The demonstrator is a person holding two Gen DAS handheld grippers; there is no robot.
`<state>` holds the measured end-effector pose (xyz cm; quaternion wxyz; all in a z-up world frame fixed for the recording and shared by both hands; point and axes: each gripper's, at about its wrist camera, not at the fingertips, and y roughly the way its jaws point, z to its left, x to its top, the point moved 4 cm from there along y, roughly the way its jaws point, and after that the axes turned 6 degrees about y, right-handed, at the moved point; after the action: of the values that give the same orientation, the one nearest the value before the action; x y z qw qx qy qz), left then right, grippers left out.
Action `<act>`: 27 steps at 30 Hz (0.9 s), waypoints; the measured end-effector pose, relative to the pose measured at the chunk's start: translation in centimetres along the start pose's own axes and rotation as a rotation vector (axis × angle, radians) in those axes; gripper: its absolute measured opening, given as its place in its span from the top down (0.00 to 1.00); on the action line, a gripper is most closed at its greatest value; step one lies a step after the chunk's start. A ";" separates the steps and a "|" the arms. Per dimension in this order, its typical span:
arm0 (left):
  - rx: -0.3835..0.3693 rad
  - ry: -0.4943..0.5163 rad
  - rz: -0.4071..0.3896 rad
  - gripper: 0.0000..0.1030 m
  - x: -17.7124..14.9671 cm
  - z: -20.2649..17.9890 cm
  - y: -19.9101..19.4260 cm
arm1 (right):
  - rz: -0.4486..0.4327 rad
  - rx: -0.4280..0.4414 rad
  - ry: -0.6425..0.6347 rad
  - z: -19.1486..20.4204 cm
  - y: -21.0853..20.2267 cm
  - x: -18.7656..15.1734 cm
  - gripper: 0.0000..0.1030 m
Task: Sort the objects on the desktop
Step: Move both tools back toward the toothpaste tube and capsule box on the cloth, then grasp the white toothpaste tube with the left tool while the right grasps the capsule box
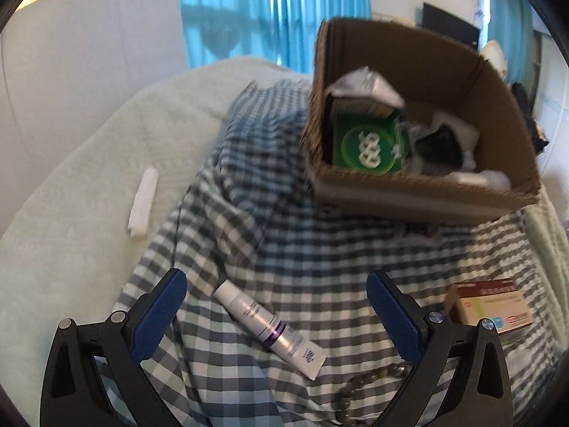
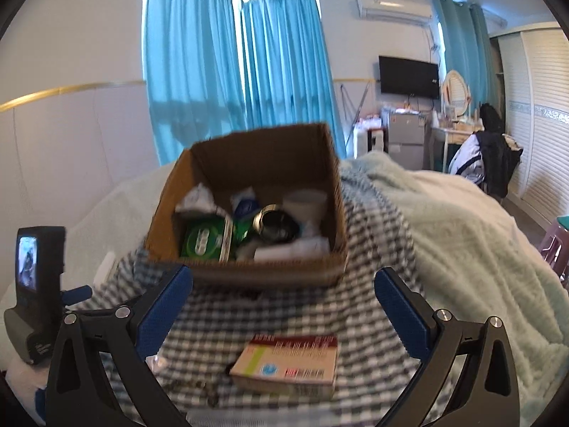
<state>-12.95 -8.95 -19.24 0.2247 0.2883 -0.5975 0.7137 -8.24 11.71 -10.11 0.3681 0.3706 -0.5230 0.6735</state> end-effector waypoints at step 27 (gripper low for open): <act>-0.232 0.134 0.300 0.87 -5.4 -4.4 4.6 | 0.462 -0.072 -0.027 0.1 7.6 -8.9 0.00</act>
<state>-12.67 -5.33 -26.74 0.1869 0.1200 -0.6956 0.6832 -10.90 9.24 -21.22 0.2100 0.2366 -0.6224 0.7160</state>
